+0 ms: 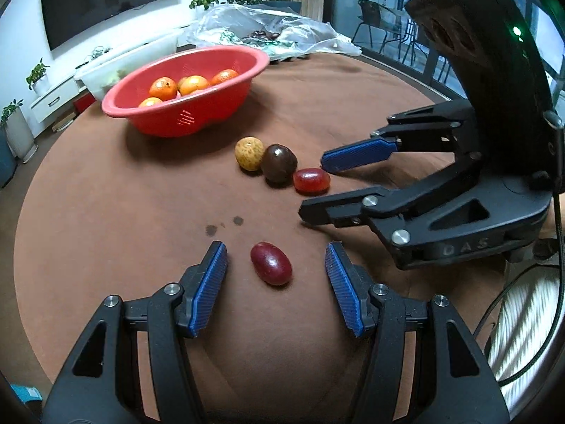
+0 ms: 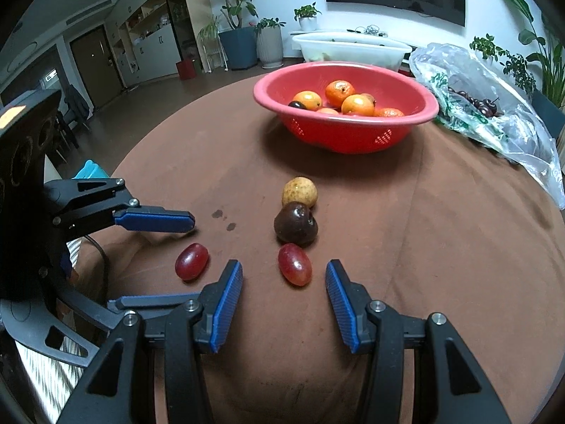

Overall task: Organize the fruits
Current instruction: 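Grasp a red grape with the left tool while the right tool grasps another grape, then drop both red grapes into the red bowl, opening both tools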

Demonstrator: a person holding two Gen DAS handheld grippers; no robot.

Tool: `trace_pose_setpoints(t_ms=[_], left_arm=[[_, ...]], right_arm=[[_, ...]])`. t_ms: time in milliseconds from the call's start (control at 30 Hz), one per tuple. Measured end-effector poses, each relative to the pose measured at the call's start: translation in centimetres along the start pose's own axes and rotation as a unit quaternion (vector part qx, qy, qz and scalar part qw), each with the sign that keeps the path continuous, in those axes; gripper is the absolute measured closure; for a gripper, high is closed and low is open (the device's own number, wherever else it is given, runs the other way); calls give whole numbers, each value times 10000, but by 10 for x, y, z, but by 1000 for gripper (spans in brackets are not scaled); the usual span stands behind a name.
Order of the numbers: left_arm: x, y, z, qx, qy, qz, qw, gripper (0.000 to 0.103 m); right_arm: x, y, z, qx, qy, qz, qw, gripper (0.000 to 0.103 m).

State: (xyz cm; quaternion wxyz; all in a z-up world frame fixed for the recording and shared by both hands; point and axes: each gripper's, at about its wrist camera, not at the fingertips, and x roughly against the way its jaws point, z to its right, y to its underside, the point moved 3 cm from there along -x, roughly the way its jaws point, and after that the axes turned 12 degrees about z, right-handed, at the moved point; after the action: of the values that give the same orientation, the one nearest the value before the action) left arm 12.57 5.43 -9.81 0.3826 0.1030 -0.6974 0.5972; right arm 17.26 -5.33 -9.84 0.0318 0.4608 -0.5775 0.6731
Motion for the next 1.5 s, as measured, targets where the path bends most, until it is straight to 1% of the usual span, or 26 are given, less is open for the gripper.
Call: trace_pose_setpoints(t_ms=[100,133,233,267,333,400,433,500,567,667,833,967,1167,1300,1500], left_arm=[[-2,1,0,4,-9,-23,10000,51],[-3,1,-1,14,-24,-12,10000,55],[-3,0,-4,127,-80,29,9999,65],[-3,0,-5,144,-93,37,9998,69],[-3,1,-6,110,-162,51,9998,73],[-2,1,-4,75,-151,68,9998,78],[-2,1,-3,38,-139,80,9999,82],[-1,1,0,-81,-159,109,9998,83],[-1,2,1,-91,-141,112,9998,83],[-1,3,1,-87,-84,111,9999,83],[3,2,5,-114,16,173,9998,83],[7,-1,0,65,95,247,9996,83],[14,-8,-11,275,114,379,9988,83],[16,-17,-19,354,125,458,9982,83],[15,-44,-36,391,111,646,9971,83]], right_arm=[[-1,-1,1,8,-24,-2,10000,50],[-1,-2,1,8,-32,-2,10000,50],[-1,-4,2,8,-12,-6,10000,57],[-1,-4,2,23,1,-9,10000,61],[0,-3,1,54,36,-19,10000,65],[1,-2,0,67,51,-24,10000,74],[2,-2,0,87,63,-25,9999,76],[2,-2,1,67,22,-27,10000,80],[2,-1,1,71,12,-32,10000,81],[3,-1,1,37,-28,-35,10000,81],[7,0,1,-99,-214,-11,9997,81],[12,-2,0,-206,-363,72,9991,81],[19,-8,3,-494,-572,218,9969,81],[25,-15,11,-679,-637,360,9950,81],[31,-29,27,-934,-676,522,9920,81]])
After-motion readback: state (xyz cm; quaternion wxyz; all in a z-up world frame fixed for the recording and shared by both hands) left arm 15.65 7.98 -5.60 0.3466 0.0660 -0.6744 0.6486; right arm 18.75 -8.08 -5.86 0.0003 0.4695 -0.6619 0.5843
